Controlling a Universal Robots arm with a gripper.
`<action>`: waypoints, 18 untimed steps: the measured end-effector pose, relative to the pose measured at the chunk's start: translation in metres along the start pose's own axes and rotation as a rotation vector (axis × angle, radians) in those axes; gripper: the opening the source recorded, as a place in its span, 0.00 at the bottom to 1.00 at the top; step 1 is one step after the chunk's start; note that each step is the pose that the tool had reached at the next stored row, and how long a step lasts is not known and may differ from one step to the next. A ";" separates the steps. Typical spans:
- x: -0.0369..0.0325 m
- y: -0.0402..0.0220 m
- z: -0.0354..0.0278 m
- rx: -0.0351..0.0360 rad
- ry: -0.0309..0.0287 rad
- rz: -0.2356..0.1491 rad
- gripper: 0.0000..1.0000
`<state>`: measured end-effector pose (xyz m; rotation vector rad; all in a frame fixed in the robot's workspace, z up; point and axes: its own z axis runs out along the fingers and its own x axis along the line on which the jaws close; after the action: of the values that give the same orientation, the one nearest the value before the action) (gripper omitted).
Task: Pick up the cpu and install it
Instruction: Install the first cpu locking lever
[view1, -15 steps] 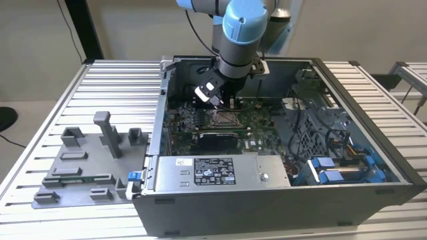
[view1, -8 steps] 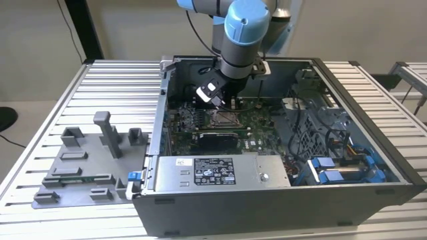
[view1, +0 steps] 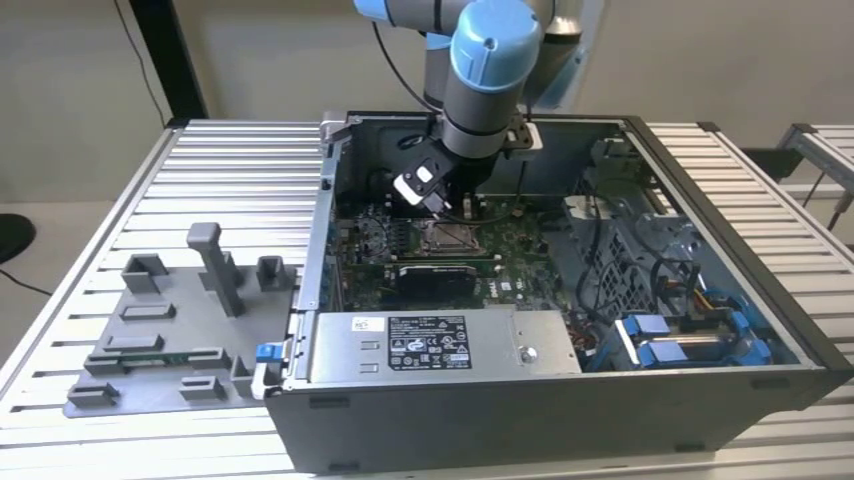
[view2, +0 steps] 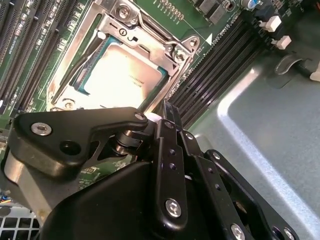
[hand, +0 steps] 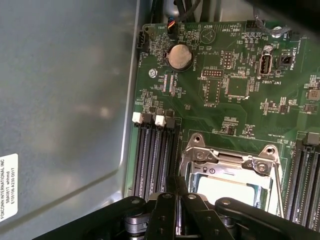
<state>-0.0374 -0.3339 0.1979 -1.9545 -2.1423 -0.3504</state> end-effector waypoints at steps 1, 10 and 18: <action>0.0000 0.0001 0.0001 0.0000 0.0000 0.000 0.00; -0.0005 0.0004 0.0014 -0.0001 0.0000 0.000 0.00; -0.0011 0.0008 0.0030 0.0000 0.0001 0.000 0.00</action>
<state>-0.0365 -0.3339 0.1947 -1.9543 -2.1423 -0.3505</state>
